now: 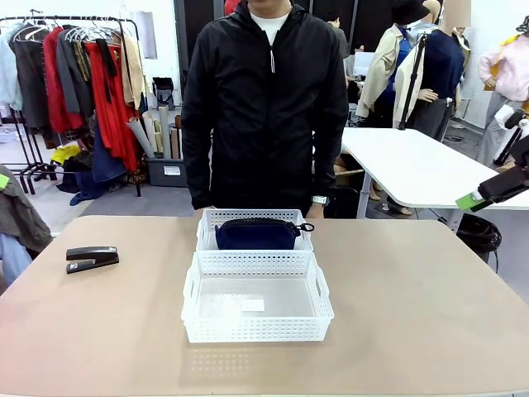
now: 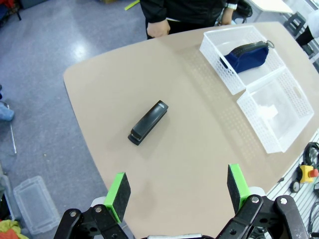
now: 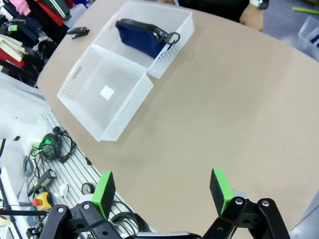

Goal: Distribute items into two baskets.
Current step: Pick up the Stapler that the person points to.

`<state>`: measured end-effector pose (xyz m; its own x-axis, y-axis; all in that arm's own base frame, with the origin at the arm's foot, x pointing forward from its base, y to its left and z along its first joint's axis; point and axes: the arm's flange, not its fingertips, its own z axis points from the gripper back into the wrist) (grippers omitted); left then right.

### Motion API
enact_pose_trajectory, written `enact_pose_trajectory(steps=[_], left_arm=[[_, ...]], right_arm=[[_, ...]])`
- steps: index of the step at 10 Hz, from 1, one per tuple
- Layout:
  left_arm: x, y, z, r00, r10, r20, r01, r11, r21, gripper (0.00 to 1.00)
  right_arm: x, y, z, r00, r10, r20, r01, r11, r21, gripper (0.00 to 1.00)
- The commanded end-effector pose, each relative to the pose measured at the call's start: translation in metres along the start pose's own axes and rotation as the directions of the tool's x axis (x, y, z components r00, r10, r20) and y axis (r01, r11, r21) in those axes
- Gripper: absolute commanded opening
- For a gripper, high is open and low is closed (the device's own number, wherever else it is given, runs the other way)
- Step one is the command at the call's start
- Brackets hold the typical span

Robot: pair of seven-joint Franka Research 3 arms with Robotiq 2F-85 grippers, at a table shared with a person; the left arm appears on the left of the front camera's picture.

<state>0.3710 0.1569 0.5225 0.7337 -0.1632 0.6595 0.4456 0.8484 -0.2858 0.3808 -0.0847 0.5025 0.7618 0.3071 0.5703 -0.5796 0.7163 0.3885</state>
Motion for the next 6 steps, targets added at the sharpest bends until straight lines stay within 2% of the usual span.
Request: enact_pose_trajectory(steps=[1, 4, 5, 6], left_arm=[[-0.0002, 0.0014, 0.0003, 1.000, -0.009, 0.015, 0.009, 1.000, -0.016, 1.00], [-0.0002, 0.0014, 0.0003, 1.000, -0.009, 0.015, 0.009, 1.000, -0.016, 1.00], [-0.0002, 0.0014, 0.0003, 1.000, -0.009, 0.015, 0.009, 1.000, -0.016, 1.00], [-0.0002, 0.0014, 0.0003, 1.000, -0.009, 0.015, 0.009, 1.000, -0.016, 1.00]], right_arm=[[-0.0034, -0.0050, -0.0016, 1.000, 0.005, 0.030, -0.006, 0.999, 0.032, 1.00], [-0.0047, -0.0002, -0.0010, 0.999, 0.012, 0.036, -0.015, 0.997, 0.075, 1.00], [-0.0034, -0.0019, -0.0005, 1.000, -0.012, -0.005, 0.012, 1.000, 0.016, 1.00], [-0.0034, -0.0019, -0.0005, 1.000, -0.012, -0.005, 0.012, 1.000, 0.016, 1.00]])
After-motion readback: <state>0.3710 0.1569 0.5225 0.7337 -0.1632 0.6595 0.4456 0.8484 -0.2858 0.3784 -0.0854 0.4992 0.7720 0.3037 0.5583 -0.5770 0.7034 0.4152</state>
